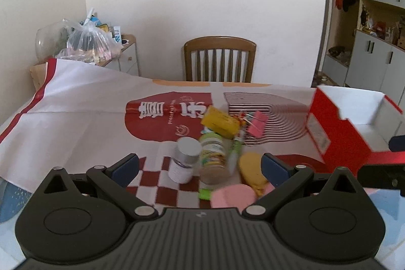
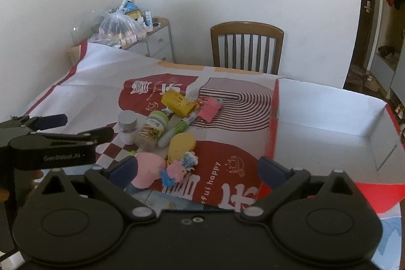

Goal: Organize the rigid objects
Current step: 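Grasp the pink pig figurine with the right gripper while the left grasps the white-lidded jar, then carry the pig and jar into the cardboard box and release both, then withdraw both tools from the box back toward the remaining items, then grasp the green-lidded jar with the left gripper while the right grasps the correction tape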

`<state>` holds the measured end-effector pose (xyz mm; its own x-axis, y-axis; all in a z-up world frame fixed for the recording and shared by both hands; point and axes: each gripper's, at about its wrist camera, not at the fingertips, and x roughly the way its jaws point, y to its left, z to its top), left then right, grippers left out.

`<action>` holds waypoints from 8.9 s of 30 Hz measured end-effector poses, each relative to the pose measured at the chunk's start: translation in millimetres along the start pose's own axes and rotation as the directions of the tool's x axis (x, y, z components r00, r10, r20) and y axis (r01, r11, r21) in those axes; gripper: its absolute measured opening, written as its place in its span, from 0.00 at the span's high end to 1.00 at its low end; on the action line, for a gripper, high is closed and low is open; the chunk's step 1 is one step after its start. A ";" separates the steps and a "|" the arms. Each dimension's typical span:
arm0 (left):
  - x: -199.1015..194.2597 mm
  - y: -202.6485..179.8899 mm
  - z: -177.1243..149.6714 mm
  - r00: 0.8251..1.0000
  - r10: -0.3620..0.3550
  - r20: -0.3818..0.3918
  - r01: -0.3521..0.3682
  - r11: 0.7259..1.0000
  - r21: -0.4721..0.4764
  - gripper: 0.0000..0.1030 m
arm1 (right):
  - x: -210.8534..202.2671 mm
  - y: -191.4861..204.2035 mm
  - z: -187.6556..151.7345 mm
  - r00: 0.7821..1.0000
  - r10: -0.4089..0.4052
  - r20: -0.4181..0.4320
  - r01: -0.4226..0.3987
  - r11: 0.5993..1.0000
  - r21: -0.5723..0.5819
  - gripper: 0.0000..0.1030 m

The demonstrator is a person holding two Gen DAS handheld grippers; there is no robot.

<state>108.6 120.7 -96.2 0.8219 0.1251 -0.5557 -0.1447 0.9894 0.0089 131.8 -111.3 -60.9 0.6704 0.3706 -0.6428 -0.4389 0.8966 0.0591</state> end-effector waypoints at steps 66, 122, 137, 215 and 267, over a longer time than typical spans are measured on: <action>100.7 60.0 8.1 0.964 -0.248 -0.097 0.240 0.967 -0.084 0.59 | 99.6 2.9 13.1 0.977 0.050 -0.209 0.009 0.962 0.273 0.70; 126.8 -291.4 88.4 0.854 -0.358 -0.379 0.413 0.907 0.075 0.59 | 29.9 -258.0 5.0 0.982 -0.117 -0.149 0.137 0.982 0.133 0.70; 186.0 -324.0 69.0 0.816 -0.298 -0.496 0.395 0.913 0.100 0.64 | 82.9 -269.7 -6.4 0.956 -0.112 -0.272 0.132 0.990 0.058 0.70; -7.1 -124.5 56.1 0.945 -0.304 -0.124 0.311 0.949 0.046 0.20 | -45.9 -118.1 0.0 1.000 0.023 0.012 -0.024 0.987 0.161 0.00; 162.9 12.5 13.0 0.971 -0.070 -0.228 0.078 0.997 0.027 0.01 | 171.2 28.9 14.6 0.966 -0.126 -0.227 0.127 0.992 -0.011 0.05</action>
<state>247.8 154.3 -175.9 0.6827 0.0355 -0.7298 -0.0646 0.9978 -0.0119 242.6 -18.4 -158.0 0.5671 0.1898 -0.8015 -0.3571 0.9335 -0.0316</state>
